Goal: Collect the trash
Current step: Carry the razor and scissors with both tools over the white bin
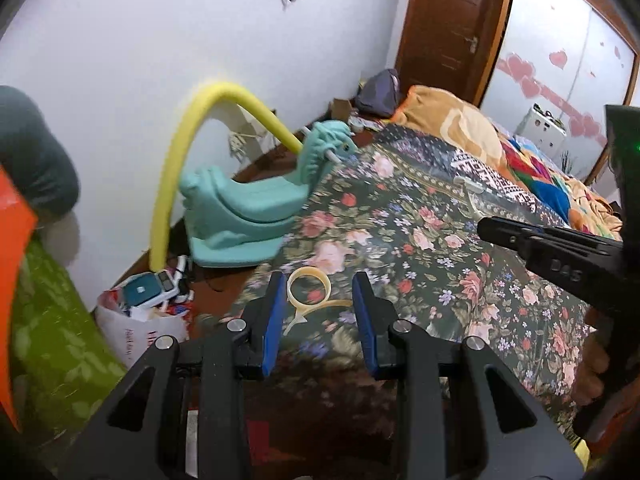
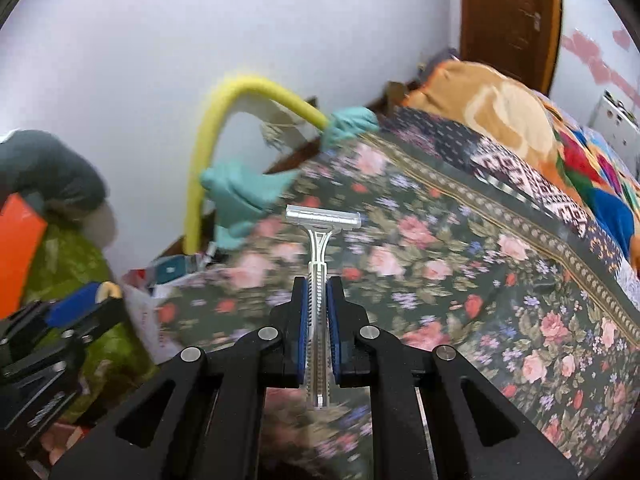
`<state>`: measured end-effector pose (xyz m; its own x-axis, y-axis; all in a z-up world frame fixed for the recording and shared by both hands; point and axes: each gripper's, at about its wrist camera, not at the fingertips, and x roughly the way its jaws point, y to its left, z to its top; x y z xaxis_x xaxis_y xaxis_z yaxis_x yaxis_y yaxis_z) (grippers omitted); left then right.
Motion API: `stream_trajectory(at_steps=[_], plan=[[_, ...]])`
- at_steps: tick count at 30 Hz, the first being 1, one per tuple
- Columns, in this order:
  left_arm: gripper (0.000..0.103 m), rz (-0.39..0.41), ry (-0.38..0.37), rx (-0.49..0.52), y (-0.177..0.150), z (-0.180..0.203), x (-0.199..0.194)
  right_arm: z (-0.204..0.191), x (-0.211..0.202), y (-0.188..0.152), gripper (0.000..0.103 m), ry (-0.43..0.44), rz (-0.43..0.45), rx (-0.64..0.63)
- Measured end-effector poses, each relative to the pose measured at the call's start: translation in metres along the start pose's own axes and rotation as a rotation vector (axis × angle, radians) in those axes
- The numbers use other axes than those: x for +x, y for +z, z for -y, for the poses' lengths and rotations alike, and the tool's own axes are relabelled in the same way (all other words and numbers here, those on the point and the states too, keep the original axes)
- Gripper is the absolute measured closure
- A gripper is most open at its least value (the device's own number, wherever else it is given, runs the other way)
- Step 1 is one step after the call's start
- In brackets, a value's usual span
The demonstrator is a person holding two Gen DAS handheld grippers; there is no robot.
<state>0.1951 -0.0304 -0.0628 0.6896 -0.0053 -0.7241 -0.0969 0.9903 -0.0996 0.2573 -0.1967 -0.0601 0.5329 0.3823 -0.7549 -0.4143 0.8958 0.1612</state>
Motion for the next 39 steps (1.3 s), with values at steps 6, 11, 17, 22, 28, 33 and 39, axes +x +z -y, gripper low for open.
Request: stream_trajectory(at_steps=[6,11,17,22,28,33,39], plan=[[0.070,0.034,0.051,-0.018,-0.022,-0.032,-0.045,-0.056,-0.026,-0.015,0.094,0.109,0.018,-0.064],[0.070,0.047,0.082,-0.058,-0.048,-0.064,-0.073,-0.104,-0.035,-0.032,0.094,0.201,0.002,-0.129],[0.070,0.011,0.110,-0.127,-0.081,-0.102,-0.079,-0.156,-0.024,-0.056,0.094,0.279,-0.064,-0.210],[0.070,-0.050,0.137,-0.177,-0.113,-0.130,-0.070,-0.189,-0.010,-0.076,0.094,0.296,-0.125,-0.277],[0.070,-0.134,0.130,-0.253,-0.154,-0.155,-0.050,-0.213,0.021,-0.102,0.094,0.298,-0.225,-0.316],[0.070,-0.220,0.127,-0.301,-0.189,-0.169,-0.026,-0.224,0.051,-0.124,0.094,0.278,-0.325,-0.340],[0.070,-0.328,0.114,-0.364,-0.225,-0.187,0.006,-0.235,0.079,-0.143,0.094,0.263,-0.412,-0.362]])
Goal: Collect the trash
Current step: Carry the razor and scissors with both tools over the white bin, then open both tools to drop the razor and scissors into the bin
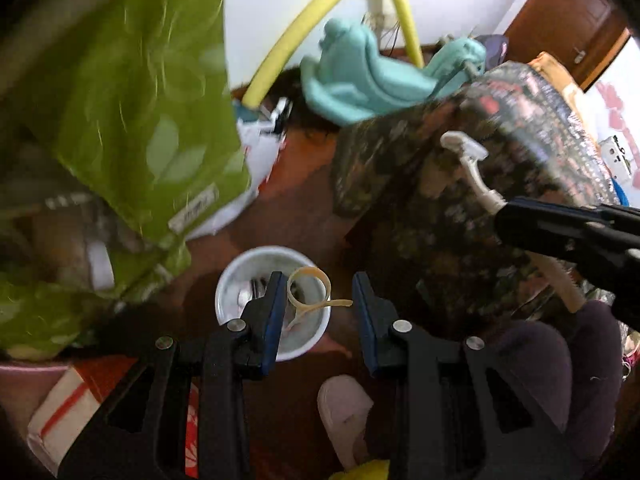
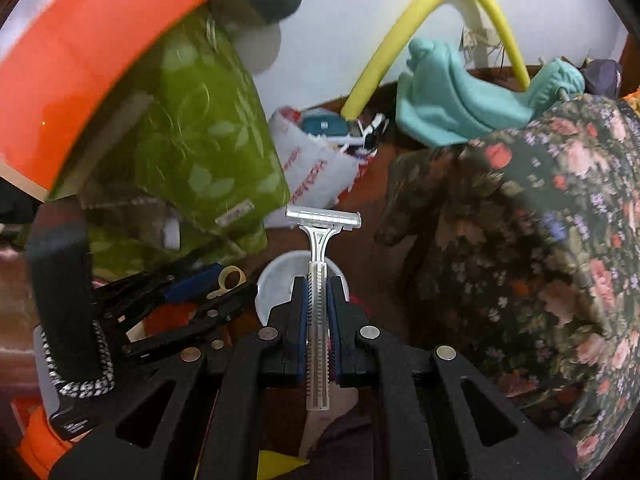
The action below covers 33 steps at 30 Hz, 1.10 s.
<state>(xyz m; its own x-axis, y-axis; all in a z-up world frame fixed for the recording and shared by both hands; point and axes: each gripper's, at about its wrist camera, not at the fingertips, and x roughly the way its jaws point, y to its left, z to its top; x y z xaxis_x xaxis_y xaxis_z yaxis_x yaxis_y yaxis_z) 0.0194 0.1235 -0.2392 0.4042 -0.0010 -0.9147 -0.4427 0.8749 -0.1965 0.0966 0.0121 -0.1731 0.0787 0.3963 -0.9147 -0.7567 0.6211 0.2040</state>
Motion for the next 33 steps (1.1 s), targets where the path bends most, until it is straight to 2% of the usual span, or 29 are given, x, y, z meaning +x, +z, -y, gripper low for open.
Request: stream_trajectory(at_steps=[12,14,15,17,18,19,26,31,33], plan=[[0.070,-0.151,-0.007,-0.108,-0.003,-0.042,0.057,-0.023,0.067,0.018,0.094,0.063,-0.137,-0.015],[0.062,-0.171,-0.006,-0.143,-0.001,-0.049,0.061,-0.026,0.074,0.022,0.094,0.093,-0.153,-0.014],[0.059,-0.178,-0.008,-0.156,0.000,-0.052,0.062,-0.025,0.077,0.023,0.091,0.097,-0.164,-0.010],[0.056,-0.182,-0.008,-0.175,0.000,-0.056,0.064,-0.023,0.084,0.026,0.075,0.101,-0.188,0.017],[0.056,-0.187,-0.004,-0.175,-0.001,-0.057,0.064,-0.021,0.085,0.026,0.066,0.100,-0.189,0.026],[0.056,-0.192,0.001,-0.173,-0.002,-0.058,0.065,-0.020,0.086,0.026,0.065,0.094,-0.189,0.029],[0.056,-0.200,-0.017,-0.173,-0.007,-0.056,0.056,-0.014,0.072,0.021,0.065,0.056,-0.172,0.007],[0.056,-0.161,-0.036,-0.119,-0.001,-0.037,0.035,-0.004,0.043,0.012,0.065,0.026,-0.107,0.013],[0.056,-0.135,-0.051,-0.093,0.002,-0.025,0.022,0.000,0.020,0.005,0.065,0.004,-0.056,0.021]])
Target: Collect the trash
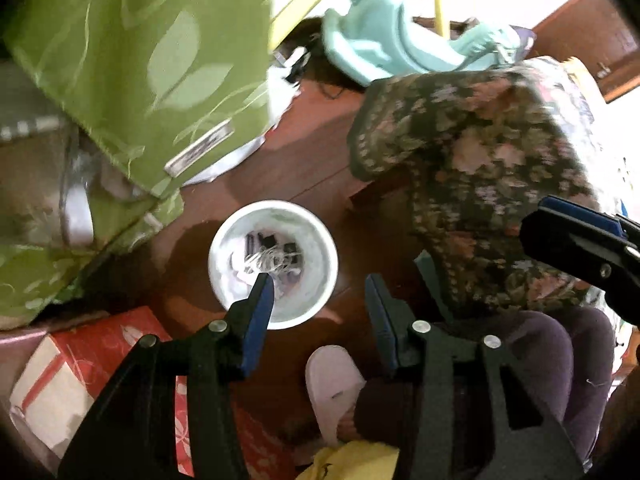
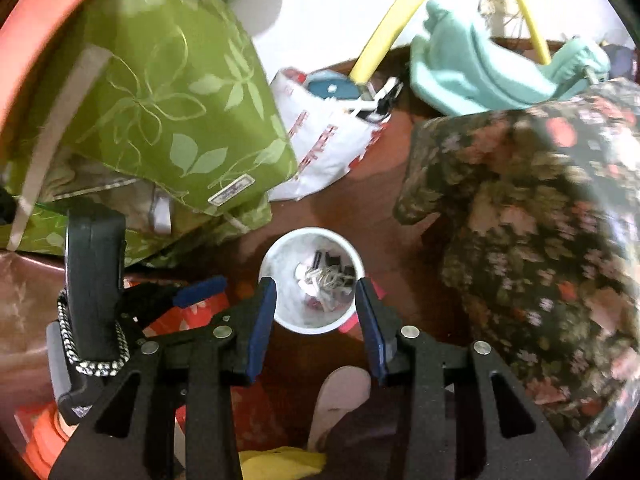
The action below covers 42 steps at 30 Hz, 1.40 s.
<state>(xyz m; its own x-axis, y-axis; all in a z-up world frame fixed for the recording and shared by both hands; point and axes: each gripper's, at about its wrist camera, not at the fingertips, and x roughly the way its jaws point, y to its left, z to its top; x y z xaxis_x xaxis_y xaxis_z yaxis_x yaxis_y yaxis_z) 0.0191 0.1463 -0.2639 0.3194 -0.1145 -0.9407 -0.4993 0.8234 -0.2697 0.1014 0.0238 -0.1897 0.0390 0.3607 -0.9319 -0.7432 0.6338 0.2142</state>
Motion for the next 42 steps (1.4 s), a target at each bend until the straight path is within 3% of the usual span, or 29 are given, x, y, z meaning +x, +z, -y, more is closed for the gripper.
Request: stream_trajectory(at_steps=[7,18,23,27,32,34,42], plan=[[0.056,0.162,-0.051,0.114,-0.007,0.050,-0.068,0.011,-0.092,-0.034,0.065,-0.057,0.225,0.073],[0.056,0.615,-0.160,0.330,-0.055,0.113,-0.243,-0.002,-0.254,-0.114,0.065,-0.207,0.707,0.210],[0.056,0.764,-0.176,0.429,-0.083,0.133,-0.299,-0.019,-0.294,-0.144,0.065,-0.292,0.845,0.247],[0.054,0.809,-0.218,0.449,-0.093,0.136,-0.319,-0.023,-0.309,-0.160,0.044,-0.360,0.905,0.285],[0.024,0.832,-0.214,0.477,-0.098,0.137,-0.324,-0.019,-0.319,-0.174,0.008,-0.401,0.940,0.359],[0.016,0.823,-0.215,0.491,-0.097,0.139,-0.322,-0.017,-0.322,-0.180,0.001,-0.431,0.957,0.392],[0.014,0.807,-0.235,0.519,-0.098,0.145,-0.316,-0.009,-0.316,-0.181,0.000,-0.471,0.920,0.436]])
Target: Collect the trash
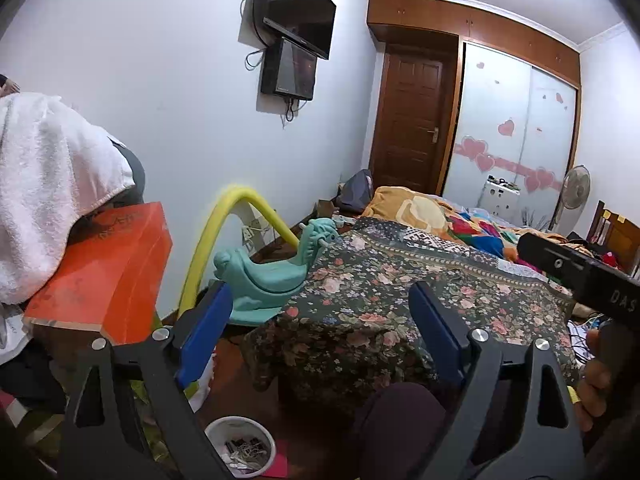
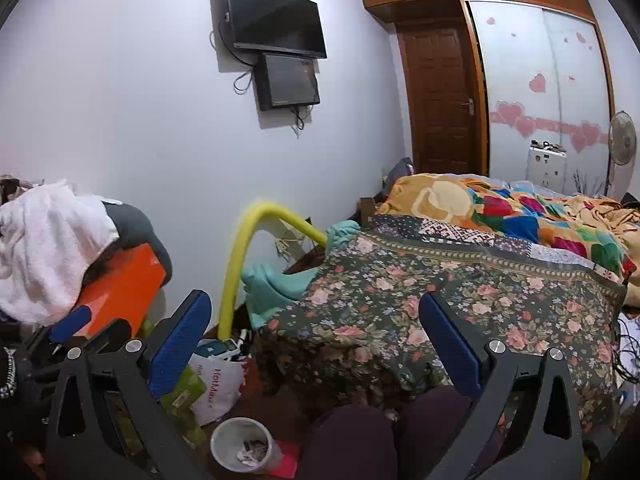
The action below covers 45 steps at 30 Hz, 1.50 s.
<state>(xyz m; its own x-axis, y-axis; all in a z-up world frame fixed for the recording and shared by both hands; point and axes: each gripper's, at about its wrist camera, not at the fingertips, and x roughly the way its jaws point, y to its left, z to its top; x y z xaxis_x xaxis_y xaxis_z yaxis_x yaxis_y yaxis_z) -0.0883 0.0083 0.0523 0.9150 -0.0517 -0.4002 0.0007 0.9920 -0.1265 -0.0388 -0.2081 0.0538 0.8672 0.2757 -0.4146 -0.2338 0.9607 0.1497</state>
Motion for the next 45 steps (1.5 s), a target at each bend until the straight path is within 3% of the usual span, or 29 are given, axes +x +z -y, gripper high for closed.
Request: stream_trajectory(at_steps=[19,45], plan=[[0.013,-0.025,-0.004,0.021,-0.005,0.001,0.003,-0.010,0.001,-0.003,0.000,-0.015,-0.015,-0.047],[0.004,-0.046,0.026,0.028,-0.008,0.004,0.003,-0.007,0.003,-0.004,0.000,-0.004,-0.034,-0.055]])
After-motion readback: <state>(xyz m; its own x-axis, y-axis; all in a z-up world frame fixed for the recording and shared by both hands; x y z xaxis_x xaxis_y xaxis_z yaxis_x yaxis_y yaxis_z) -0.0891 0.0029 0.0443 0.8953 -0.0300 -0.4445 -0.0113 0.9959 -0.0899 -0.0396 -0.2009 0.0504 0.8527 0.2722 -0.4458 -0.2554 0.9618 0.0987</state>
